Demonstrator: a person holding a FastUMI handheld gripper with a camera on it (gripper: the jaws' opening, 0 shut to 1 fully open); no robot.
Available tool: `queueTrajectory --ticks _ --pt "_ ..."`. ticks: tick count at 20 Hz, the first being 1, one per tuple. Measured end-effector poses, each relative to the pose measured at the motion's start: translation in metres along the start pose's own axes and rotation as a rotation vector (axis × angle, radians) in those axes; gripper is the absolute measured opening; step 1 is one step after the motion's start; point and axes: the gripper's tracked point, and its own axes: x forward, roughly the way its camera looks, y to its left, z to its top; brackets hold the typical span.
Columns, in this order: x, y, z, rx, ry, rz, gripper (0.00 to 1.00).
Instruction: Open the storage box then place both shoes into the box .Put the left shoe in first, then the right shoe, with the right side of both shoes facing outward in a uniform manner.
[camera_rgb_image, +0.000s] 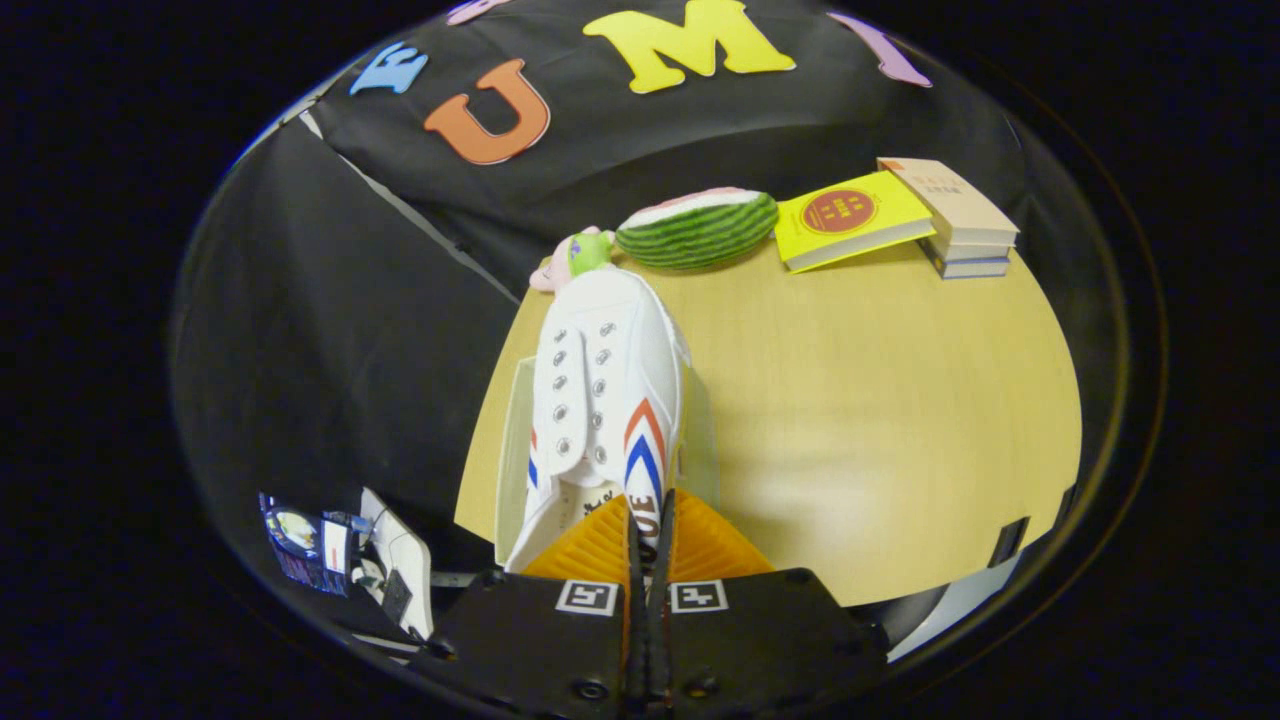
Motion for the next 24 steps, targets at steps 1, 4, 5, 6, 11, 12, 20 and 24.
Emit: queueTrajectory --ticks 1,4,5,6,11,12,20,24 --pt "0.013 0.007 0.003 0.004 0.004 -0.005 0.06" --pt "0.032 0.013 0.000 -0.002 0.018 -0.034 0.06" --pt "0.039 0.013 -0.003 0.003 0.024 -0.041 0.06" --pt "0.045 0.014 -0.005 0.007 0.029 -0.046 0.06" --pt "0.068 0.010 -0.015 0.060 0.057 -0.066 0.06" --pt "0.072 0.011 -0.016 0.075 0.058 -0.061 0.06" --pt "0.078 0.010 -0.007 0.033 0.014 -0.029 0.48" --pt "0.064 0.009 0.009 -0.080 -0.098 -0.045 0.78"
